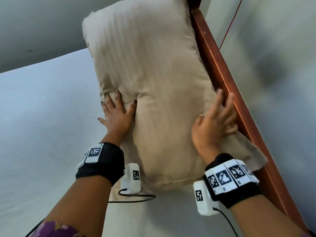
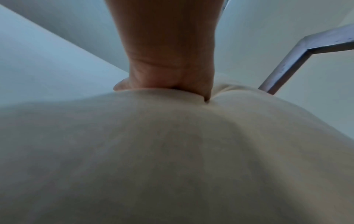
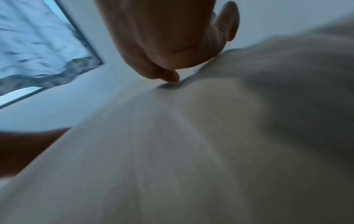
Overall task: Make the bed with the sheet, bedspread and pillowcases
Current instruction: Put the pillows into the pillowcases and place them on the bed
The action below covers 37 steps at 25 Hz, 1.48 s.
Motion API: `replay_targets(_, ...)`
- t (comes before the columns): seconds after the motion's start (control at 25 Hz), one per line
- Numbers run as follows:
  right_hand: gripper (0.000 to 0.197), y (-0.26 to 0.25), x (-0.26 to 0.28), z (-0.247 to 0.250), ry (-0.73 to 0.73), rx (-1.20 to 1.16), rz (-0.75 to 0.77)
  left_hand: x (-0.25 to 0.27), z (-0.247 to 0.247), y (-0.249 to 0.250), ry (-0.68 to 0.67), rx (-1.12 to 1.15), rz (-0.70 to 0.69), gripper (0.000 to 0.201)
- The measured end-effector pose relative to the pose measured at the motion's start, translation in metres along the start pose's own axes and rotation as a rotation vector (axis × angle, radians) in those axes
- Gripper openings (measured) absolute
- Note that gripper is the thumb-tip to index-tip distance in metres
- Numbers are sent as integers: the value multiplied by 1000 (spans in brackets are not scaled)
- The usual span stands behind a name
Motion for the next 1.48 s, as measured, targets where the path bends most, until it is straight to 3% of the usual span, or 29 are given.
replay_targets(0.08, 71, -33, 14, -8, -80, 96, 320, 4, 13, 8, 133, 32, -117, 72)
replay_targets(0.16, 68, -52, 24, -24, -267, 208, 439, 13, 15, 24, 183, 43, -272, 72)
replay_targets(0.24, 69, -51, 17, -39, -417, 249, 383, 21, 3, 36, 88, -56, -353, 78)
replay_targets(0.44, 66, -25, -13, -51, -517, 285, 299, 4, -30, 47, -132, -260, -315, 92)
replay_targets(0.56, 67, -32, -15, -55, -573, 297, 289, 3, -28, 44, -122, -250, -306, 88)
replay_targets(0.8, 79, -35, 10, -24, -503, 336, 396, 30, -1, 47, -31, -212, -318, 85)
replay_targets(1.04, 115, 38, 61, -2, -519, 510, 426, 149, -33, 22, 78, -336, -675, 89)
replay_targets(1.16, 126, 81, 86, -3, -451, 470, 350, 197, -60, -1, 56, -424, -707, 91)
replay_targets(1.24, 125, 85, 86, -10, -474, 425, 297, 194, -71, -5, 31, -453, -648, 87)
replay_targets(1.48, 115, 37, 37, -41, -498, 370, 282, 120, -77, 3, 39, -492, -538, 80)
Point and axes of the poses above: each hand's wrist, its own x-axis away from the middle knuckle, its own z-axis out of the back of the hand, y = z × x, the point moved 3 cm from there along -x, towards the middle knuckle, and after that the axes turned 14 degrees about -z, right-handed, at the moved point
